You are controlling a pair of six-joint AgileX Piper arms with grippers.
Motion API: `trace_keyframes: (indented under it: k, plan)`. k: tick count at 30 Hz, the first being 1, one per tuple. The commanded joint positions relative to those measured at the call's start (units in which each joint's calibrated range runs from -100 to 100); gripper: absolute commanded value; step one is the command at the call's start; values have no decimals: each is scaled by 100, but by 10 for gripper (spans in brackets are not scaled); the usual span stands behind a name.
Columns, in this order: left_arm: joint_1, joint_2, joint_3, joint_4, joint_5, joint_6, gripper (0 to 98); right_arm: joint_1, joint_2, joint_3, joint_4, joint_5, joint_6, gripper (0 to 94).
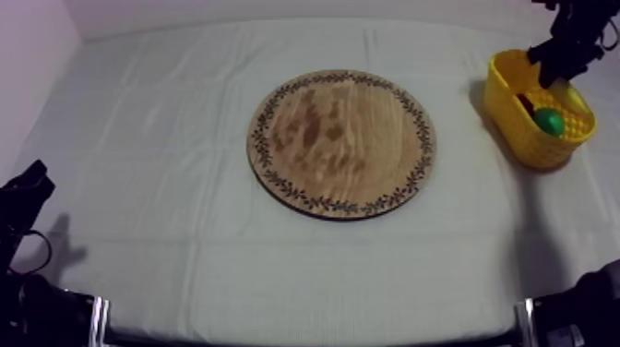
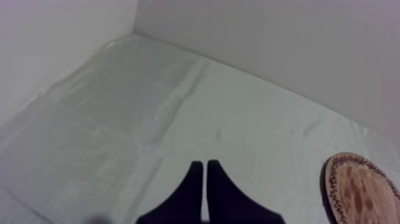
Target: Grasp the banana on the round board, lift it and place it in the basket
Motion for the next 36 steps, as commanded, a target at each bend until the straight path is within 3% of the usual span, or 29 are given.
trace_keyframes:
  k: [1,4,7,18,21,30,36]
  plan:
    - [-2,2,-2,-1,-1,-1,1,2,215,13,15,-172,-29,289]
    - [-2,2,-2,-1,-1,-1,1,3,439,27,33,-351,-36,305]
    - [-2,2,-2,-1,-1,-1,1,-11,633,32,62,-424,-24,377]
    - [-2,2,-2,-1,-1,-1,1,-39,735,48,3,-301,-69,791]
    - [-2,2,-2,-1,-1,-1,1,-41,639,95,-1,-349,-144,863]
    - [-2,2,-2,-1,-1,-1,1,-5,79,307,-98,-386,-173,882]
    - [-2,2,-2,-1,-1,-1,1,73,-498,667,-254,-475,-160,740]
